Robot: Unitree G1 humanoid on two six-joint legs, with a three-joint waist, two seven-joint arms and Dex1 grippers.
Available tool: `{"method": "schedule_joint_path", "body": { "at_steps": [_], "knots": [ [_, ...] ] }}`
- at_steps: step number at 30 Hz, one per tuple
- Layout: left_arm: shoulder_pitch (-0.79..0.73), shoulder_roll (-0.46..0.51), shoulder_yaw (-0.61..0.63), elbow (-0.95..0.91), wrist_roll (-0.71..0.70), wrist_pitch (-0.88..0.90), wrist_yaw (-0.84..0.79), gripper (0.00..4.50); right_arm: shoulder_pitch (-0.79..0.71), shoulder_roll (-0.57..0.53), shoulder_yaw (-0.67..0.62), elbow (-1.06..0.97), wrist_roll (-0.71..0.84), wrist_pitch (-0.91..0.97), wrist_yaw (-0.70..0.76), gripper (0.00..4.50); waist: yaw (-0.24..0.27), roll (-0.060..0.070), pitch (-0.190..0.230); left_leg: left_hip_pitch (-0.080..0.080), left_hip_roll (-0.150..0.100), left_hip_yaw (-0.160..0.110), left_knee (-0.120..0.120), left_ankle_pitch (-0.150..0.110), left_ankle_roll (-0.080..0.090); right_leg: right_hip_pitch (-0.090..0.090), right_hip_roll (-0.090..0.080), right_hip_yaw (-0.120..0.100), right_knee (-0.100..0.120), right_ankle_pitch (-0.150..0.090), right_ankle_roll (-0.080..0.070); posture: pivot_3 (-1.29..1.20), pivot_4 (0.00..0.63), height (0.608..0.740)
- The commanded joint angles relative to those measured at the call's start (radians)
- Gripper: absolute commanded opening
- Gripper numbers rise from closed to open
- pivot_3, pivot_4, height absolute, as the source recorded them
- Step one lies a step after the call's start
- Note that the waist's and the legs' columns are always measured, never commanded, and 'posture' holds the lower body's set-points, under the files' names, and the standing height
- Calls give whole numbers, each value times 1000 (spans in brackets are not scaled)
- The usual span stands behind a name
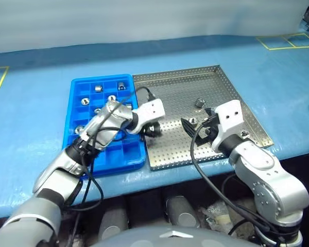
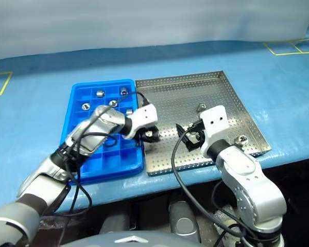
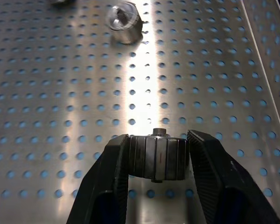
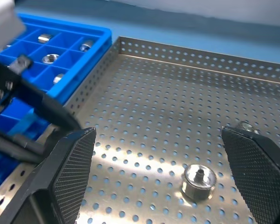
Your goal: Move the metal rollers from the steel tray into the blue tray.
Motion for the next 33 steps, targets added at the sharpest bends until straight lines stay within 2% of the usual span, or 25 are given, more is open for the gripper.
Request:
{"method": "schedule_joint_path", "body": {
  "at_steps": [1,5,7,9,13,16,23,27,31,33],
  "knots": [
    [136,-79,247,-242,26,111,262,1624,-81,9,86,44,18,-39,40,4500,5,0,0,1,0,0,0,0,0,0,0,0,0,0,0,-71,150,740],
    [325,-159,384,-499,90,200,469,1624,-172,16,191,129,15,-79,93,4500,32,0,0,1,0,0,-1,0,0,0,0,0,0,0,0,-9,150,740],
    [426,-124,375,-620,139,256,529,1624,-210,21,229,175,14,-103,121,4500,49,-1,0,1,0,-1,-1,0,0,0,-1,0,0,1,-1,21,150,740],
    [498,-133,401,-718,132,340,552,1624,-234,24,252,215,16,-125,151,4500,71,-1,0,0,-1,0,-1,0,0,1,-1,-1,-1,1,-1,62,150,740],
    [582,-86,395,-837,126,443,588,1624,-264,28,287,274,10,-162,191,4500,117,-3,1,0,-1,-1,0,0,-1,3,-2,-4,-3,1,-1,127,150,740],
    [629,-114,427,-893,97,529,601,1624,-282,38,315,308,10,-189,220,4500,133,-3,1,1,-1,-1,1,0,-1,4,-3,-4,-3,0,-2,156,150,740],
    [651,-119,418,-932,87,706,654,1624,-288,41,320,328,7,-209,238,4500,145,-3,1,1,-1,-1,2,1,-1,4,-2,-6,-3,-1,-5,165,150,740],
    [662,-109,419,-918,77,719,664,1624,-280,39,306,326,7,-208,232,4500,146,-3,1,1,-1,-1,1,1,-1,4,-2,-6,-3,-1,-5,161,150,740],
    [618,-115,409,-900,31,719,646,2945,-268,41,284,312,2,-204,207,4500,152,-3,1,1,0,-1,1,1,-1,4,-3,-6,-3,-1,-7,130,150,740],
    [580,-135,410,-901,13,657,641,3574,-263,51,258,316,-22,-201,156,4500,154,-4,1,1,0,-1,1,1,-1,4,-2,-6,-3,-2,-7,120,150,740]
  ]
}}
